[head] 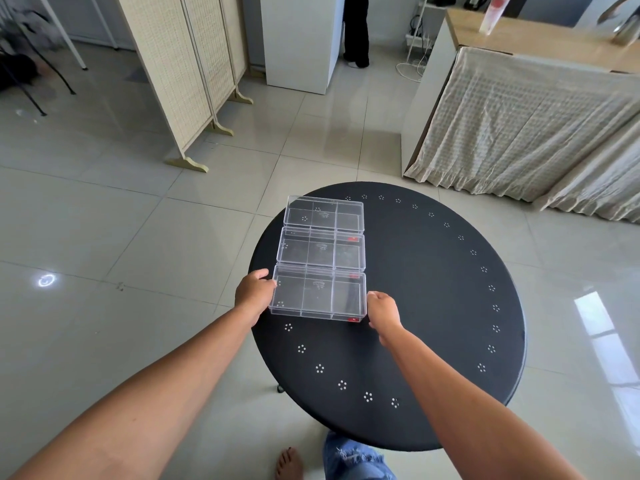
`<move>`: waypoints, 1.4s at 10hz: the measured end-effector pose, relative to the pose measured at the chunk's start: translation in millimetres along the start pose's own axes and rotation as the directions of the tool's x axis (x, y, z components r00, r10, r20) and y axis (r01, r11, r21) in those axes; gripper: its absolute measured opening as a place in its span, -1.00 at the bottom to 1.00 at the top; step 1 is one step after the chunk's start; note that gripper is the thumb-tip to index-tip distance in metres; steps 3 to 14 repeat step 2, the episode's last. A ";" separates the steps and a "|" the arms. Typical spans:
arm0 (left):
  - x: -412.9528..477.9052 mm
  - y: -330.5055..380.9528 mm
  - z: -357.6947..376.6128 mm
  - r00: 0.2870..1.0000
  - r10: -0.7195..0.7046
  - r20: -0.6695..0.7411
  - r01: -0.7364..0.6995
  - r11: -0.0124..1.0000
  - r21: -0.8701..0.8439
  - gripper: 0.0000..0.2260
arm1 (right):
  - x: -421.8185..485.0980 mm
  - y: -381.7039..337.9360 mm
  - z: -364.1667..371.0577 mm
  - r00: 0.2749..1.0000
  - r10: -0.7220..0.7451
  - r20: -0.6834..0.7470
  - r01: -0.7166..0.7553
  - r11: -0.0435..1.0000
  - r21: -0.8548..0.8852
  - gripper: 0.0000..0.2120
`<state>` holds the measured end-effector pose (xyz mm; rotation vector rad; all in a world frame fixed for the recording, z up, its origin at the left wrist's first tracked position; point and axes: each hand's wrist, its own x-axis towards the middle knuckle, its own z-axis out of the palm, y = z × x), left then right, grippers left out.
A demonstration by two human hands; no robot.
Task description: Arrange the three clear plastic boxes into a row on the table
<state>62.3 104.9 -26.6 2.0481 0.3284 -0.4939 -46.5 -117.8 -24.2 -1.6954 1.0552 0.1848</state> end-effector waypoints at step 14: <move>-19.1 17.6 4.5 0.963 0.248 -0.110 -0.233 0.964 0.128 -0.64 | -11.6 17.2 -21.7 0.991 -0.032 -0.127 0.034 0.999 0.012 -0.79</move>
